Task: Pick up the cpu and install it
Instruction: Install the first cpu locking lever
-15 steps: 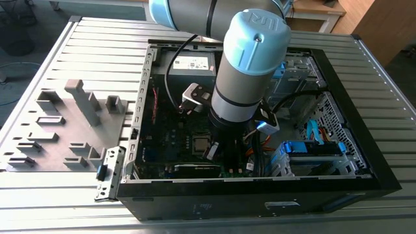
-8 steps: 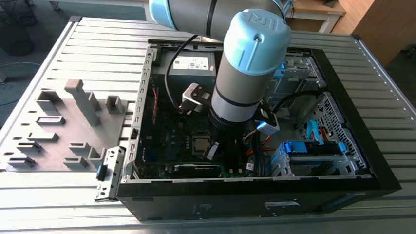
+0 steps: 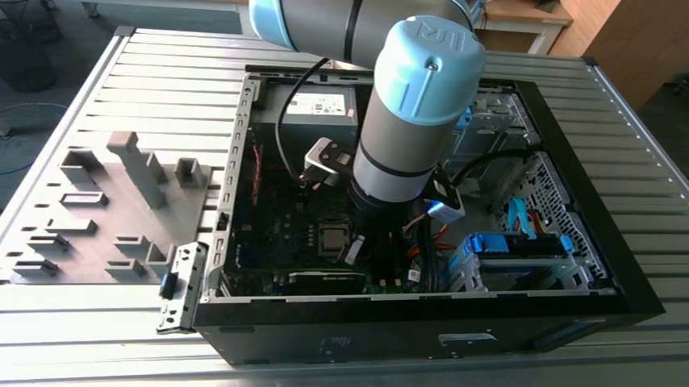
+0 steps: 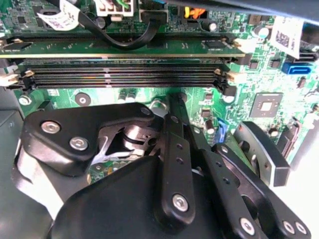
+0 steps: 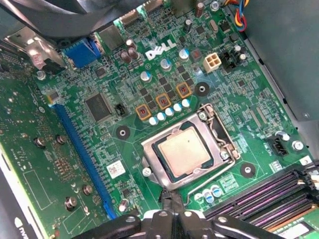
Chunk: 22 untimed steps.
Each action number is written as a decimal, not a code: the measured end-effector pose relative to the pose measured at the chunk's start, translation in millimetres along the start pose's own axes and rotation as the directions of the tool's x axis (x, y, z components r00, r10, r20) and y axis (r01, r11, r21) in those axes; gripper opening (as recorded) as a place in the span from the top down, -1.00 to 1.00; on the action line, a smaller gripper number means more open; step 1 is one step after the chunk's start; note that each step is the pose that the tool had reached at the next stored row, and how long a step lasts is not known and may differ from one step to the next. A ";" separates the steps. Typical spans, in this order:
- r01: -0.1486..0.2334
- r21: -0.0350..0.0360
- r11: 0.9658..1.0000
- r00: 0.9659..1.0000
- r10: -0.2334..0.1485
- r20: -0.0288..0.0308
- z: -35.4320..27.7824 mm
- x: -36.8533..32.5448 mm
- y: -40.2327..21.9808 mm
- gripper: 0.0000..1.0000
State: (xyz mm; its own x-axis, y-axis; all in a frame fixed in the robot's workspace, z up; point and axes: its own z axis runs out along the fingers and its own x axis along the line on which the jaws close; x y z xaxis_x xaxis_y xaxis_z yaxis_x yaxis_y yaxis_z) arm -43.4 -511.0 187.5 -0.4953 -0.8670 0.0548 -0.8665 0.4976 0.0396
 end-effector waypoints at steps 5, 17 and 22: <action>0.000 0.000 1.000 1.000 0.000 -0.001 0.6 0.0 0.0 0.79; 0.000 0.001 1.000 1.000 0.000 0.001 1.5 1.3 2.3 0.79; 0.000 0.001 1.000 1.000 0.000 0.001 1.4 1.4 2.4 0.79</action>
State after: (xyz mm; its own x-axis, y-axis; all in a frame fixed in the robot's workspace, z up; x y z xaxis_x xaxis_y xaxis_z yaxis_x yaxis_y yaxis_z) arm -46.3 -511.0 186.2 -0.4953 -0.8670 0.0543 -0.8667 0.4974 0.0382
